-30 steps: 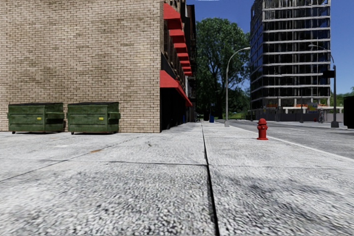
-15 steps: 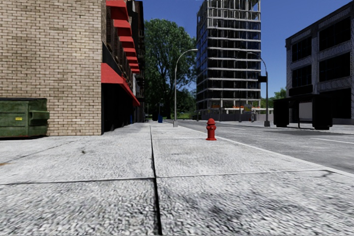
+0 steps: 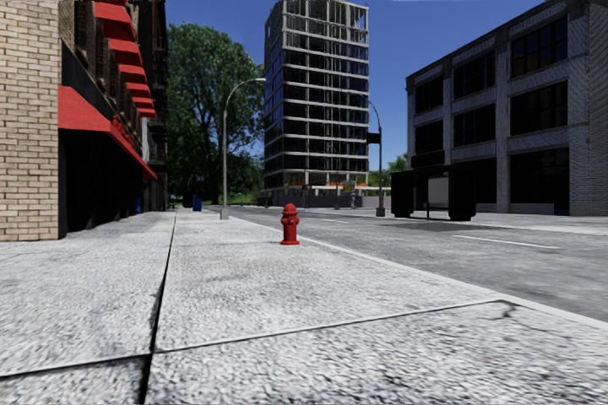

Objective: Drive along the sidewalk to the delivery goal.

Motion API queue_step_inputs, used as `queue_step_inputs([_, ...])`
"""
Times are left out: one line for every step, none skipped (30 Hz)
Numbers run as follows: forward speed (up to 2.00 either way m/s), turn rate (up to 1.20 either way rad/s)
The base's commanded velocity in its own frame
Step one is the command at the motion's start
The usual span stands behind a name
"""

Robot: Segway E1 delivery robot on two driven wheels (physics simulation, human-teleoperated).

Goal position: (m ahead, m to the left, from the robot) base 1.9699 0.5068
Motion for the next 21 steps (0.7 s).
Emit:
queue_step_inputs([1.36, 0.0])
queue_step_inputs([1.36, 0.0])
queue_step_inputs([1.36, 0.0])
queue_step_inputs([1.36, 0.0])
queue_step_inputs([1.36, 0.0])
queue_step_inputs([1.36, 0.0])
queue_step_inputs([1.36, 0.0])
queue_step_inputs([1.36, 0.0])
queue_step_inputs([1.36, 0.0])
queue_step_inputs([1.36, 0.0])
queue_step_inputs([1.36, 0.0])
queue_step_inputs([1.36, 0.0])
queue_step_inputs([1.36, 0.0])
queue_step_inputs([1.36, 0.0])
queue_step_inputs([1.36, 0.0])
queue_step_inputs([1.35, 0.0])
queue_step_inputs([1.35, 0.0])
queue_step_inputs([1.35, 0.0])
queue_step_inputs([1.34, 0.0])
queue_step_inputs([1.32, 0.0])
queue_step_inputs([1.32, 0.0])
